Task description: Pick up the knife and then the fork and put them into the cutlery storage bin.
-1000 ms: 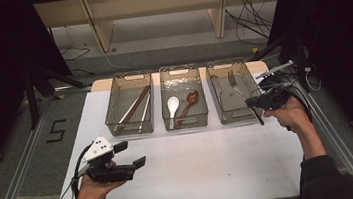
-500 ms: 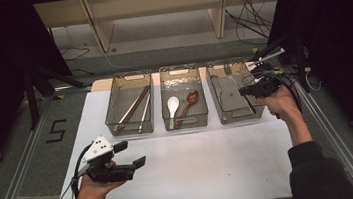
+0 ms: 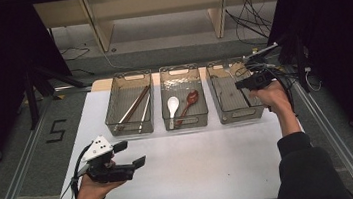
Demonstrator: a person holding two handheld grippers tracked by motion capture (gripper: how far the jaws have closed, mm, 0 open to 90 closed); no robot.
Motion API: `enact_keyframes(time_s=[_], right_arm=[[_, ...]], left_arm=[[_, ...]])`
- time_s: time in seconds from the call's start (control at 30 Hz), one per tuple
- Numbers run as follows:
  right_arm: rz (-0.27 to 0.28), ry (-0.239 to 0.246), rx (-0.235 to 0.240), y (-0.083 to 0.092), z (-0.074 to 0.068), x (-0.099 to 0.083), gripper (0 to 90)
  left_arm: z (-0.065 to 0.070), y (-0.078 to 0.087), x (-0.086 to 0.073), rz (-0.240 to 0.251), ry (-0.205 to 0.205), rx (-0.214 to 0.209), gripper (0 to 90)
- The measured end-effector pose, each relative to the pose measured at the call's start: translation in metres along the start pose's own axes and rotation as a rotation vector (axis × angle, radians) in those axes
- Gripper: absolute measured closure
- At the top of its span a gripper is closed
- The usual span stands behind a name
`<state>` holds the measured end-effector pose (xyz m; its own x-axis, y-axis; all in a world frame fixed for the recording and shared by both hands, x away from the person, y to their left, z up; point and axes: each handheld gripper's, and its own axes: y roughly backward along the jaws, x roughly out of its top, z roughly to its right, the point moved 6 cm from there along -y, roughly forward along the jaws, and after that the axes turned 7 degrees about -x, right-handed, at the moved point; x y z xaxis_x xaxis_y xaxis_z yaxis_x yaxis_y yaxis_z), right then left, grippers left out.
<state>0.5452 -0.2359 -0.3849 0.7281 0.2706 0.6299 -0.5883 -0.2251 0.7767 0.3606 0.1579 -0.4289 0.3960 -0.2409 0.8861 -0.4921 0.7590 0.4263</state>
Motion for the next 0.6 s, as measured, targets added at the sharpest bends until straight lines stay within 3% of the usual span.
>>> enact_keyframes(time_s=[0.6], right_arm=[[-0.023,-0.084,-0.035,-0.025,0.009,0.009,83.6]], left_arm=[[-0.001,0.000,0.000,0.001,0.004,-0.001,16.3]])
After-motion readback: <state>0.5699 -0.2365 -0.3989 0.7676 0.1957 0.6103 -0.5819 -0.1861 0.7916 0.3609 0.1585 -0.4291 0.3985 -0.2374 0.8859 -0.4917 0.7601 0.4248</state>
